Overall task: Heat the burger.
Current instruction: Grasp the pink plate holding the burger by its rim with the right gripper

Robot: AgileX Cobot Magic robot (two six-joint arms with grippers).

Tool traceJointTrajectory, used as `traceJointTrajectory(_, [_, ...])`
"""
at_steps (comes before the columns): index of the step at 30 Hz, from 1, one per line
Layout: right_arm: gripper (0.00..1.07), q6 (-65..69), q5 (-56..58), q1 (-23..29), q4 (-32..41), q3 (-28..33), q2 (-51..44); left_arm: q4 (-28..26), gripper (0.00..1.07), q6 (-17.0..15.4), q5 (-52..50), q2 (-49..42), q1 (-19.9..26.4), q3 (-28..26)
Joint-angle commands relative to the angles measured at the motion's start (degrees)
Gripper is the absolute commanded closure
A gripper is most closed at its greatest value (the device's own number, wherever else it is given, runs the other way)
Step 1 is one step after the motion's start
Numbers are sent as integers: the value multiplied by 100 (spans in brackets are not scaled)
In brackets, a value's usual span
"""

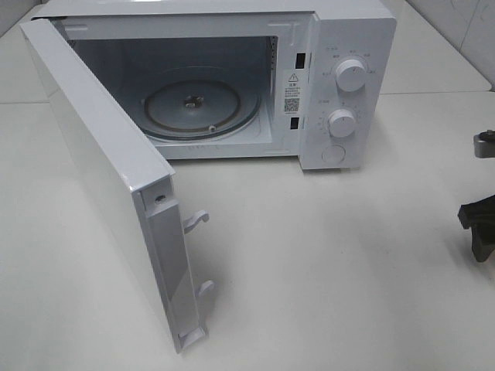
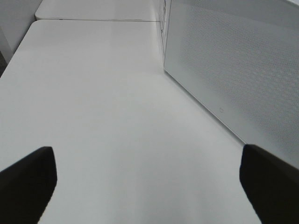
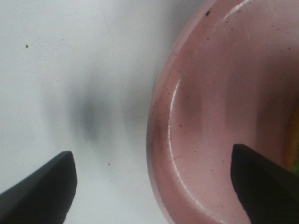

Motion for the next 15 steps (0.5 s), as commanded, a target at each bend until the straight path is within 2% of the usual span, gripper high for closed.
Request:
traceJointTrajectory(1, [24, 40, -109, -23, -17, -34, 126, -34, 4, -11, -52, -86, 11, -6])
traceJointTrajectory(13, [27, 52, -304, -23, -57, -17, 470, -34, 4, -11, -52, -86, 11, -6])
traceJointTrajectory(15, [32, 52, -304, -23, -57, -17, 498, -34, 4, -11, -52, -86, 11, -6])
